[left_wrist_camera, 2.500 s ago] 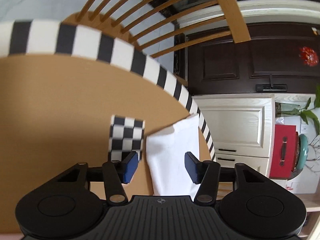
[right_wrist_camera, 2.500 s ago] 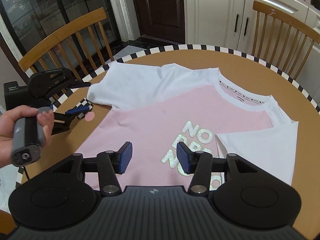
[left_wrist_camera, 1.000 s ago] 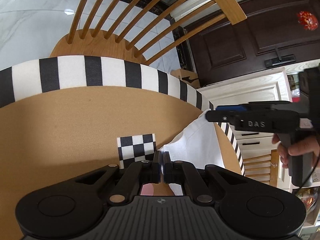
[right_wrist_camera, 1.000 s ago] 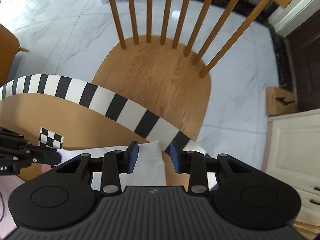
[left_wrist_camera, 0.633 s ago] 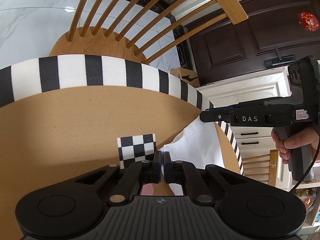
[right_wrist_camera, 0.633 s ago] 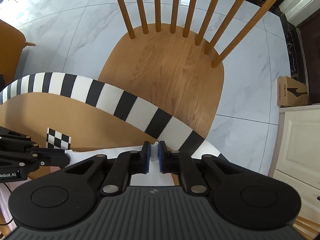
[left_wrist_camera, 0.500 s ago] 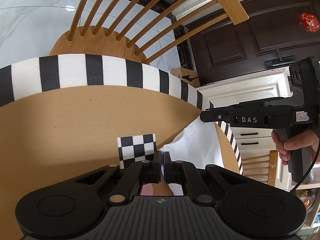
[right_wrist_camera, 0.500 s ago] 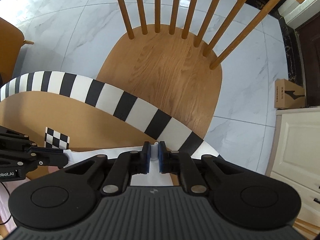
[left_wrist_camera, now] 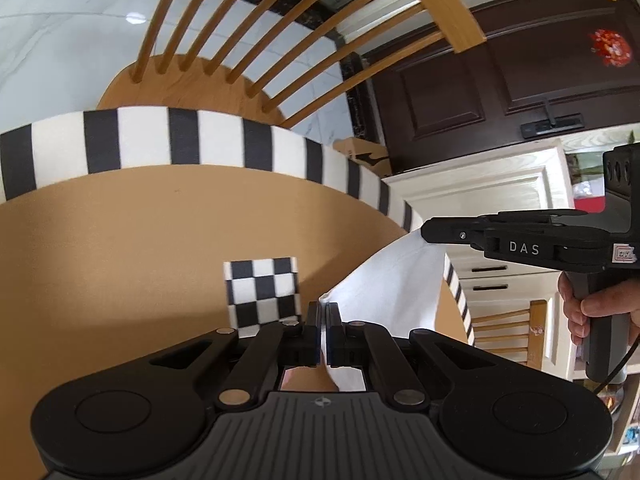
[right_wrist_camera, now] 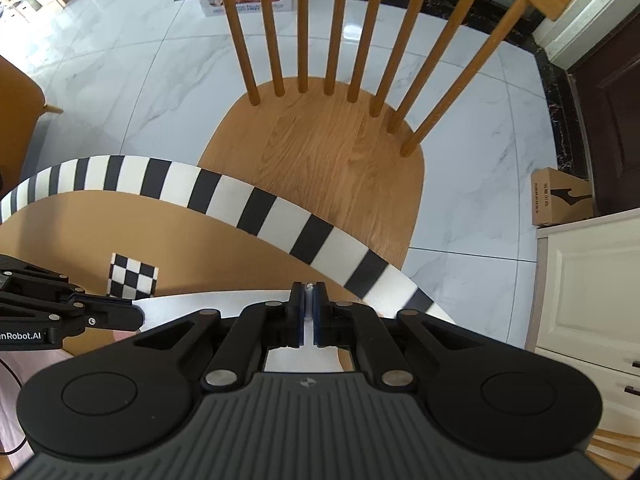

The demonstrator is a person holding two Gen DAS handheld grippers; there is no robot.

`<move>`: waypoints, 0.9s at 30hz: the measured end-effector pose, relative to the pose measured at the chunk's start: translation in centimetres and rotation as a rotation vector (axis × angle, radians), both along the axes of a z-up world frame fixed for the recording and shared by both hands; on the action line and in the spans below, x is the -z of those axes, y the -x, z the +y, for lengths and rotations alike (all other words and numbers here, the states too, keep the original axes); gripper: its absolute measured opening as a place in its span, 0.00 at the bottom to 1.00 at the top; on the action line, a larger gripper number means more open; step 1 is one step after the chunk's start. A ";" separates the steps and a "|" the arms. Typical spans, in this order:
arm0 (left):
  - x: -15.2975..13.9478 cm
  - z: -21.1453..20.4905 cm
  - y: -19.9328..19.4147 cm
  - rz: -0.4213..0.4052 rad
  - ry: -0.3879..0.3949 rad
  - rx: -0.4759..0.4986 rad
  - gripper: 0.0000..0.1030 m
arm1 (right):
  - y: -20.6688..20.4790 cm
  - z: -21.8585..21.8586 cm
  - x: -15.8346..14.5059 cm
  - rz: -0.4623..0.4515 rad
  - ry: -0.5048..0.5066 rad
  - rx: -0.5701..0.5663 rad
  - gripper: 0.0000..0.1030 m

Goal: Fold clothes
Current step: 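Fold the white sleeve over the shirt body with both grippers and release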

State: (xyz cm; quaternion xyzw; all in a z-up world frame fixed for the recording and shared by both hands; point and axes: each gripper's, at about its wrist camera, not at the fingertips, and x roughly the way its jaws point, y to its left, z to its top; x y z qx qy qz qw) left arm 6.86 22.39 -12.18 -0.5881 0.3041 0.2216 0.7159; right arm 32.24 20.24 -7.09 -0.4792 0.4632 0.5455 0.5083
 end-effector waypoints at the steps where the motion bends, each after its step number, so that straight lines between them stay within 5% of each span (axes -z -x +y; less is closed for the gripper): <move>1: -0.2 -0.1 0.1 -0.004 0.000 0.007 0.02 | 0.0 -0.4 -0.4 -0.002 -0.004 0.002 0.03; 17: -5.7 -7.4 0.1 -0.085 -0.060 0.224 0.02 | 1.6 -11.1 -7.1 -0.051 -0.030 0.090 0.03; 27: -5.3 -14.1 -0.1 -0.003 -0.140 0.403 0.02 | 4.1 -20.2 -4.1 -0.046 0.003 0.210 0.03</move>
